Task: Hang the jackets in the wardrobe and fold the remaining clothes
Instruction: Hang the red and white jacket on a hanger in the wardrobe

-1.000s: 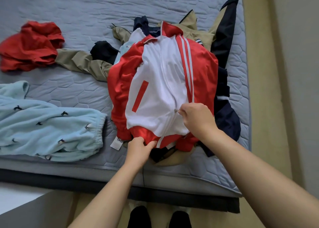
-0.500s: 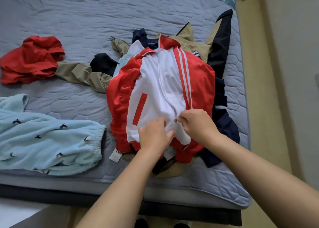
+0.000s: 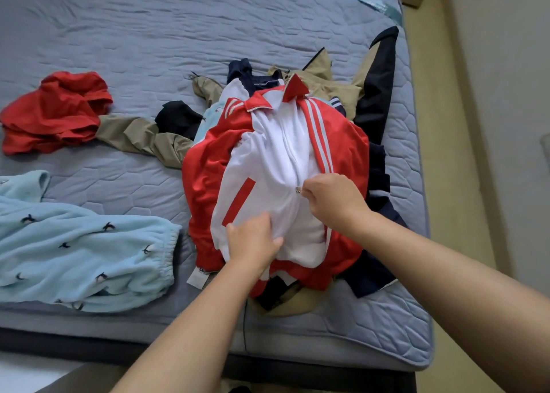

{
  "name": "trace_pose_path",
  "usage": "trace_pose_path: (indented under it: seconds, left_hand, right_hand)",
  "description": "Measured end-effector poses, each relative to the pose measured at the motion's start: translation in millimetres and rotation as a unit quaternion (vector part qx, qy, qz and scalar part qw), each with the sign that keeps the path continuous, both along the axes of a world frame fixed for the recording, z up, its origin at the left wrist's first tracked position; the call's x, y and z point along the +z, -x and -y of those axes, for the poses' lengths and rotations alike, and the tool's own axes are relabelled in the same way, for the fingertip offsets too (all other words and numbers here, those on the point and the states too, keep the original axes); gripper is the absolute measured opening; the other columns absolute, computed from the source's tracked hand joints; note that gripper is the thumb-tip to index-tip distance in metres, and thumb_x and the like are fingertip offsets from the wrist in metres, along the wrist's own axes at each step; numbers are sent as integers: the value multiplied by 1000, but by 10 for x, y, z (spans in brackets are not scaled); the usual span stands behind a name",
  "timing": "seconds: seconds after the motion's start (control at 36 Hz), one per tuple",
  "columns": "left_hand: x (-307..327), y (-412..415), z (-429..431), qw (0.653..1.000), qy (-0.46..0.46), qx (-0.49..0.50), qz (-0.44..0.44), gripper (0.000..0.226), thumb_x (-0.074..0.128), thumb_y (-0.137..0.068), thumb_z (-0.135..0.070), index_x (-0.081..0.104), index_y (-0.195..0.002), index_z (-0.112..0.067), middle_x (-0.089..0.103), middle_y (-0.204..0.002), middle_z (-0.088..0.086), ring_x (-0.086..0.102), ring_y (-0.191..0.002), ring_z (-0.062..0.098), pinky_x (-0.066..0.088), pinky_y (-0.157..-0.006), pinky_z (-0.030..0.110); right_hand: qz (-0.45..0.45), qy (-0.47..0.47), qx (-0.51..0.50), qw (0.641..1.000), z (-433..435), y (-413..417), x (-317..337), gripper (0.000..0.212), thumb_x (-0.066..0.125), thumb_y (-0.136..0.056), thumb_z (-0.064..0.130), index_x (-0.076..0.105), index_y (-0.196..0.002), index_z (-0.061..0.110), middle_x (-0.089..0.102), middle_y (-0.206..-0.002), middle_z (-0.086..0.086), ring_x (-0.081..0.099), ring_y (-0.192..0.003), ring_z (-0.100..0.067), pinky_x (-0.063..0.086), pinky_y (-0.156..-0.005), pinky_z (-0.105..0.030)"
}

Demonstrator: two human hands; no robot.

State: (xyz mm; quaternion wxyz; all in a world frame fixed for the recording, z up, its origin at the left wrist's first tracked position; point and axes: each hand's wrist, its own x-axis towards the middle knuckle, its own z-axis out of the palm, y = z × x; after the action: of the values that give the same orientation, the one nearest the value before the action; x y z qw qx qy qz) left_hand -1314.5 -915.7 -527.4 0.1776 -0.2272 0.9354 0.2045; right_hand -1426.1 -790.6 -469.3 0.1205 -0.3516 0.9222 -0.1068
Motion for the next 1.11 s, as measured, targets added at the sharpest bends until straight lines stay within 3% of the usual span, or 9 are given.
trace_pose_path:
  seconds: [0.11, 0.22, 0.33, 0.47, 0.61, 0.72, 0.81, 1.0, 1.11]
  left_hand:
    - [127, 305, -88, 996, -10, 27, -82, 14, 53, -89, -36, 54, -85, -22, 64, -84, -1, 60, -84, 24, 32, -81, 35]
    - [140, 351, -62, 994, -27, 37, -94, 14, 54, -87, -32, 50, -79, -22, 54, -73, -5, 49, -73, 21, 33, -80, 34]
    - [148, 329, -2, 997, 6, -5, -71, 18, 51, -89, -25, 45, -72, -21, 42, -62, -7, 47, -69, 24, 28, -77, 32]
    - [112, 231, 155, 997, 33, -31, -69, 11, 50, -88, -20, 50, -77, -19, 53, -74, -1, 56, -80, 28, 29, -74, 30]
    - [-30, -106, 315, 997, 65, -44, -1, 10, 48, -86, -16, 54, -79, -22, 60, -81, -1, 60, -85, 24, 31, -72, 30]
    - [-190, -431, 489, 993, 76, -24, 91, 10, 48, -86, -19, 58, -87, -24, 64, -92, 0, 62, -91, 26, 38, -79, 33]
    - [-228, -511, 522, 990, 77, -28, 113, 6, 48, -87, -22, 52, -84, -26, 65, -93, 0, 61, -92, 25, 38, -81, 34]
    - [-46, -129, 317, 997, 41, -72, -4, 26, 59, -83, -42, 53, -94, -19, 60, -92, -3, 59, -90, 22, 40, -78, 34]
    - [98, 191, 124, 994, 24, -77, -76, 26, 62, -83, -40, 46, -80, -20, 55, -78, -4, 54, -74, 21, 35, -68, 33]
  right_hand:
    - [-6, 7, 3, 1000, 23, 22, 41, 30, 50, -96, 19, 50, -67, 10, 48, -65, -6, 46, -63, -27, 36, -57, -35]
    - [-9, -6, 2, 1000, 19, 76, 78, 24, 50, -94, 16, 60, -75, 5, 58, -72, -10, 51, -67, -29, 45, -63, -41]
    - [-17, -54, 11, 998, 36, 81, 46, 19, 51, -87, 7, 50, -68, 8, 48, -66, -6, 43, -63, -26, 36, -57, -36]
    - [-48, -99, 24, 994, 19, 132, 73, 39, 51, -86, 6, 26, -57, 15, 29, -57, 1, 29, -53, -21, 23, -53, -32]
    - [-54, -76, -14, 996, 3, 247, 180, 39, 52, -81, 2, 24, -56, 14, 29, -57, 1, 36, -59, -26, 19, -50, -31]
    - [-66, -65, -29, 995, -105, 331, 236, 15, 51, -85, 7, 53, -70, 8, 55, -75, -8, 55, -77, -34, 28, -59, -32]
    - [-70, -68, -17, 995, -153, 280, 222, 13, 49, -86, 7, 60, -79, 7, 60, -83, -11, 56, -81, -34, 30, -61, -33]
    - [-64, -28, -13, 997, -143, 261, 226, 21, 48, -93, 13, 60, -78, 5, 62, -81, -12, 57, -78, -33, 39, -63, -36]
    - [-50, -13, -5, 999, -120, 237, 234, 22, 49, -94, 15, 58, -75, 7, 61, -80, -13, 55, -76, -33, 39, -62, -37]
